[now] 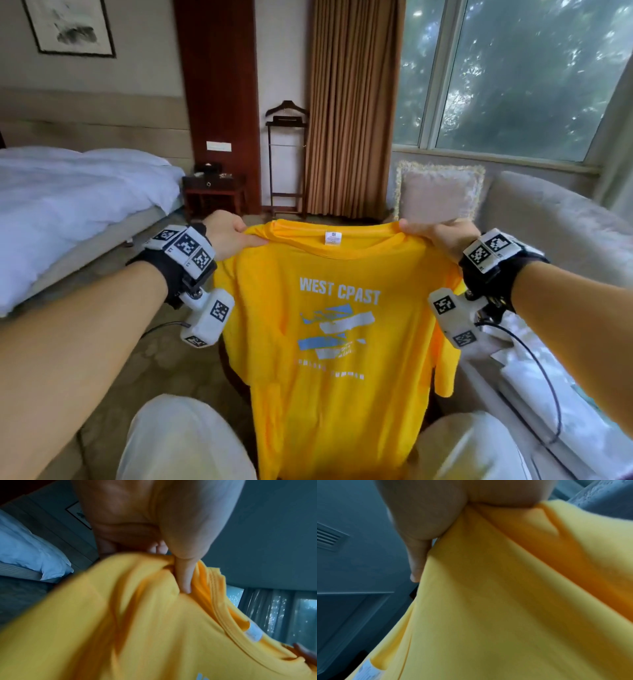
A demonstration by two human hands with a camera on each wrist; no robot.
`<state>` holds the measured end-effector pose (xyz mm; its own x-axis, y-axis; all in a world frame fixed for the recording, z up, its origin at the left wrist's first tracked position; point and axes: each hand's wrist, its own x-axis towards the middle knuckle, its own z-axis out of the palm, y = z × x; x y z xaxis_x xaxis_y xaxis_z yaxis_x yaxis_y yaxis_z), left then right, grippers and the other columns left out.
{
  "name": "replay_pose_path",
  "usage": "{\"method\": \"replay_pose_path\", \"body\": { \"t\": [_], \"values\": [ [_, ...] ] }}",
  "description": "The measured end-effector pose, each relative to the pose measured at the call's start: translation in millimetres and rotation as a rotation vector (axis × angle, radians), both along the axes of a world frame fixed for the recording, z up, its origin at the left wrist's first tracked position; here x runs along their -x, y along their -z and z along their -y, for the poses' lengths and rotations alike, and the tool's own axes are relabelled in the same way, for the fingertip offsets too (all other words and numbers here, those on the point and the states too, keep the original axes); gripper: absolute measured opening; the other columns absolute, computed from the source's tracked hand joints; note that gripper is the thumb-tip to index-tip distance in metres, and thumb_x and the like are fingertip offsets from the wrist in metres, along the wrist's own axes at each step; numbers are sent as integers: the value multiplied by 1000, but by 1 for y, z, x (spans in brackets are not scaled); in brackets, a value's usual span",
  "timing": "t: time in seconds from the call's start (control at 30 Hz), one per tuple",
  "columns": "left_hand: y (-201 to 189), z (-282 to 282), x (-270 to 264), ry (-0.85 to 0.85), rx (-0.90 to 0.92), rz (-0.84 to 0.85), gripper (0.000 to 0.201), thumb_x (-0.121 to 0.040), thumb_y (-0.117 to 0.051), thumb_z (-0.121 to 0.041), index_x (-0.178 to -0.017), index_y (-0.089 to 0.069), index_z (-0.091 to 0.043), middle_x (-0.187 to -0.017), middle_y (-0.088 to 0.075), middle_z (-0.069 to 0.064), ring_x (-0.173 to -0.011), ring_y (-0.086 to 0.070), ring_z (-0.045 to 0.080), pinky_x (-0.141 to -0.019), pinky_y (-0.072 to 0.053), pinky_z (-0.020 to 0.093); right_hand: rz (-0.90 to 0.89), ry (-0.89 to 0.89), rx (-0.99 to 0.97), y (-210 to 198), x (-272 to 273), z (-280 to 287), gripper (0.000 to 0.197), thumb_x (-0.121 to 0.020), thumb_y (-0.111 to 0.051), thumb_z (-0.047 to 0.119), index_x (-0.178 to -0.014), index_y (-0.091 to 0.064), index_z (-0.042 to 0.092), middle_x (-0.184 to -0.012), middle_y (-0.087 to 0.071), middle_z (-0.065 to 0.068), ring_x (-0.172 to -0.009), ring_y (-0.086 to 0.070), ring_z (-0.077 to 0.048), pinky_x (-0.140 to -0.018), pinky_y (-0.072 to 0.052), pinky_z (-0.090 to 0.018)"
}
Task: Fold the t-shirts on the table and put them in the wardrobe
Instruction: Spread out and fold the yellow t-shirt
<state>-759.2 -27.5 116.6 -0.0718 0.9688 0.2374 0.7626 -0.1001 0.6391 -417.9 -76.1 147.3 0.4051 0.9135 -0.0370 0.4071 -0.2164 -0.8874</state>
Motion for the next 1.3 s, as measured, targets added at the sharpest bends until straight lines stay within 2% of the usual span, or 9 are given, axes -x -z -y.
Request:
{"method": "replay_pose_path", "body": {
  "t": [0.13, 0.27, 0.43, 0.53, 0.6, 0.83, 1.0, 1.1, 1.3],
  "values": [
    [29, -28, 1, -12, 85, -62, 55, -60, -86, -49, -50, -44, -13, -54, -43, 6, -59, -43, 22, -54, -29, 30, 34, -62, 81, 28, -4, -37, 106, -37, -86, 67, -126, -61, 14, -124, -59, -4, -114, -56, -32, -93, -47, -44],
    [60, -59, 9, -20, 153, 29, 42, -58, -94, -24, -58, -55, -9, -61, -49, 5, -62, -46, 17, -54, -34, 27, 218, -183, 249, 56, -10, -82, 128, -8, -83, 65, -125, -63, 15, -134, -54, -7, -122, -50, -31, -101, -42, -43],
    [97, -105, 12, -87, 214, 178, 18, -73, -84, -11, -81, -69, -7, -73, -61, 3, -73, -55, 16, -55, -39, 20, 254, -107, 311, 94, -16, -138, 71, -64, -82, 36, -125, -60, 6, -118, -59, -14, -92, -51, -29, -70, -43, -32],
    [120, -136, 14, -163, 256, 241, 16, -80, -79, -15, -92, -70, -11, -95, -66, 8, -86, -56, 19, -70, -43, 26, 222, -24, 297, 119, -18, -172, 47, -80, -75, 21, -118, -62, -3, -81, -55, -10, -70, -51, -25, -52, -36, -28],
    [137, -157, 13, -206, 272, 270, 18, -84, -75, -14, -100, -71, -7, -106, -65, 11, -94, -54, 20, -80, -41, 29, 225, 1, 309, 136, -15, -197, 37, -87, -65, 15, -118, -61, -6, -76, -52, -10, -64, -47, -22, -48, -31, -26],
    [194, -217, 3, -319, 343, 245, 28, -86, -73, -17, -104, -69, 4, -106, -68, 18, -96, -61, 31, -81, -46, 32, 316, 23, 410, 206, -5, -269, 17, -85, -56, 17, -96, -67, 9, -74, -58, -9, -64, -57, -27, -55, -44, -29],
    [226, -247, 3, -389, 430, 134, 31, -76, -82, -31, -94, -70, -9, -100, -70, 13, -96, -64, 32, -87, -55, 44, 393, -7, 515, 248, -4, -301, 27, -90, -57, 20, -111, -66, 6, -101, -64, -16, -85, -62, -32, -64, -44, -30],
    [237, -263, 2, -394, 479, 78, 24, -76, -83, -27, -85, -70, -10, -91, -69, 12, -90, -65, 32, -84, -57, 43, 411, 29, 541, 263, -4, -313, 26, -91, -54, 18, -108, -66, 3, -91, -58, -14, -83, -60, -33, -72, -52, -35],
    [259, -295, 8, -480, 474, 125, 30, -69, -88, -21, -61, -59, -21, -93, -72, 13, -91, -66, 33, -84, -57, 45, 449, -46, 515, 287, -4, -341, 26, -91, -54, 17, -111, -71, 20, -93, -61, -7, -70, -55, -21, -60, -45, -25]
  ]
}}
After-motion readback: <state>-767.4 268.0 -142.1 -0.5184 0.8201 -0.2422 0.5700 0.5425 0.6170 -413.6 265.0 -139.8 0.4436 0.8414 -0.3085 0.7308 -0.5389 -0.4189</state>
